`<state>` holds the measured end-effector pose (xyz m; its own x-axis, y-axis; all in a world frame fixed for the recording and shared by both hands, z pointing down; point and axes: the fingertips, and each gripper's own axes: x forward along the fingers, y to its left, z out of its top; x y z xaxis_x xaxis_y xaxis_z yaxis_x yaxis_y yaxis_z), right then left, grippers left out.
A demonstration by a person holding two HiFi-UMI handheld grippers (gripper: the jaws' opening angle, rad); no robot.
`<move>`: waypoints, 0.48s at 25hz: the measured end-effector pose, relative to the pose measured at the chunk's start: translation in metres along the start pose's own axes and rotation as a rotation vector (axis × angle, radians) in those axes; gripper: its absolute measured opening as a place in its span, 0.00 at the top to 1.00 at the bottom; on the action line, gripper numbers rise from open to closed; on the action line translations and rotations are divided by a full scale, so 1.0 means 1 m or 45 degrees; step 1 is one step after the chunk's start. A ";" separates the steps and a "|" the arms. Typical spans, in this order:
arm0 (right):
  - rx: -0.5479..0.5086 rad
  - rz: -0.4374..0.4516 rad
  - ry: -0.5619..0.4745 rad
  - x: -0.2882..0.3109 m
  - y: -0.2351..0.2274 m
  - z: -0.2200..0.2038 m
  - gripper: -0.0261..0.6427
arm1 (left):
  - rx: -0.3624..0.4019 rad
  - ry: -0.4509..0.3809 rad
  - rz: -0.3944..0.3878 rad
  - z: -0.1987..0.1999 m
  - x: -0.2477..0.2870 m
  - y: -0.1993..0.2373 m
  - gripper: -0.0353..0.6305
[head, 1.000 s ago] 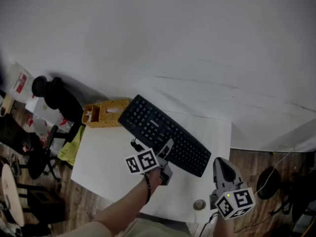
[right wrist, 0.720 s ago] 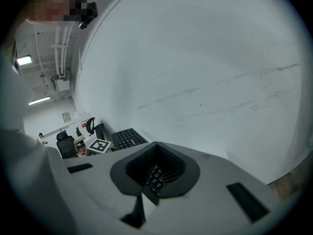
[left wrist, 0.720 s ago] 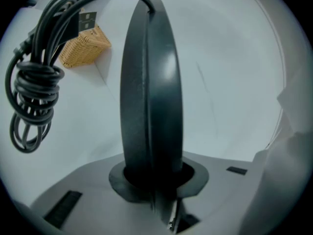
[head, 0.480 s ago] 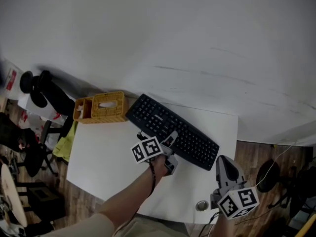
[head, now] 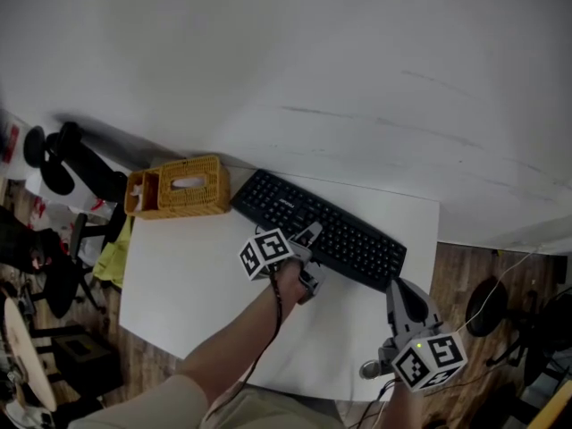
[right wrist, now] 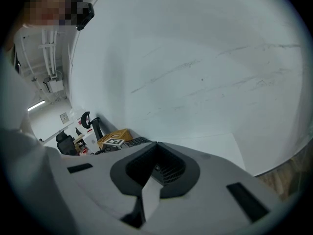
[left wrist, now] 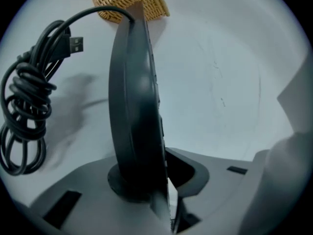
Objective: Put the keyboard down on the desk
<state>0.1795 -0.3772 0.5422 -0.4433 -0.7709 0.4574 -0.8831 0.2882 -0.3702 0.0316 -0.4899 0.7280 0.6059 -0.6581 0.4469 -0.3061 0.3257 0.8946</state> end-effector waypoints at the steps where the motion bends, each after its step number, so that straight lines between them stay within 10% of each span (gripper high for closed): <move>1: -0.001 -0.002 0.006 0.002 0.000 -0.001 0.92 | 0.002 0.001 -0.005 0.001 0.001 0.000 0.81; 7: -0.014 -0.057 0.020 0.003 -0.002 -0.009 0.92 | 0.013 0.015 0.075 -0.002 0.002 -0.002 0.74; 12: 0.006 -0.099 -0.045 -0.005 -0.002 -0.003 0.92 | 0.095 0.034 0.218 -0.004 -0.001 -0.002 0.44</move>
<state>0.1824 -0.3722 0.5435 -0.3680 -0.8102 0.4563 -0.9138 0.2243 -0.3387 0.0350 -0.4874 0.7256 0.5591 -0.5792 0.5931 -0.4591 0.3794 0.8033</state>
